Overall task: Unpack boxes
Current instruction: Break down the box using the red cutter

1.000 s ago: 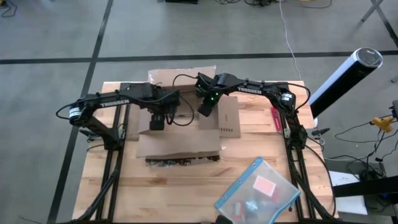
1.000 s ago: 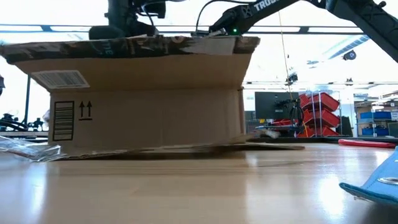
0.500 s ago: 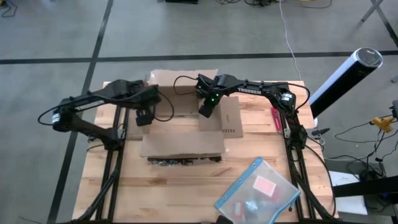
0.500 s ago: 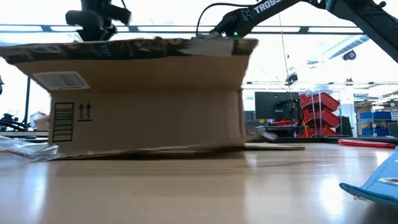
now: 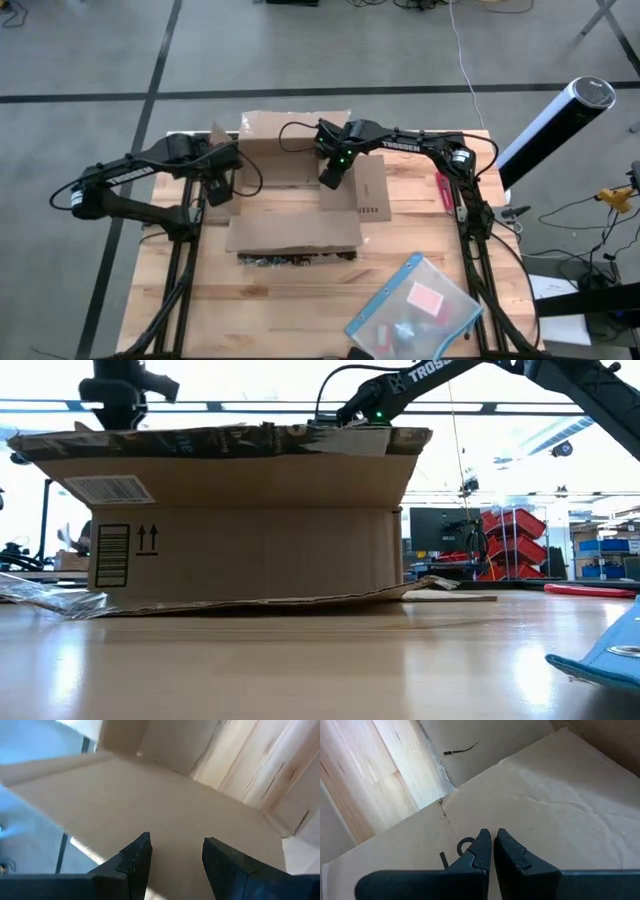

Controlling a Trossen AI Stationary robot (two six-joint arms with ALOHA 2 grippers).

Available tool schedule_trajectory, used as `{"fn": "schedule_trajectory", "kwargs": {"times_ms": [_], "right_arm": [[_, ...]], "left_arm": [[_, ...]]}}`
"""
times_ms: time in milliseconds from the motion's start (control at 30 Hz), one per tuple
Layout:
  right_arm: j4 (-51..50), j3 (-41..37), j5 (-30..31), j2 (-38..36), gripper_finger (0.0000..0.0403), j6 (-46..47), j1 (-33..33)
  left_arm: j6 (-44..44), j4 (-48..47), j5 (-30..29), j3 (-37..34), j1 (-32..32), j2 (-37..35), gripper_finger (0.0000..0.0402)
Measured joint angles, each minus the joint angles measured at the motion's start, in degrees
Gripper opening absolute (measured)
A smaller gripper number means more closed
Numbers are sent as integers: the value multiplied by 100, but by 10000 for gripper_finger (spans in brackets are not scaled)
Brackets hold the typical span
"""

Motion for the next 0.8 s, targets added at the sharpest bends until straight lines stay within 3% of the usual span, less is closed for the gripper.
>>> {"fn": "schedule_trajectory", "kwargs": {"times_ms": [167,467,800], "right_arm": [[4,0,-1,0,2,0,0],[46,8,-322,-73,2,-3,2],[120,46,-317,-94,2,-72,0]], "left_arm": [[-353,321,51,-643,0,-157,157],[-542,1482,654,-1990,-2,-197,157],[-821,1644,352,-2114,0,-783,157]]}}
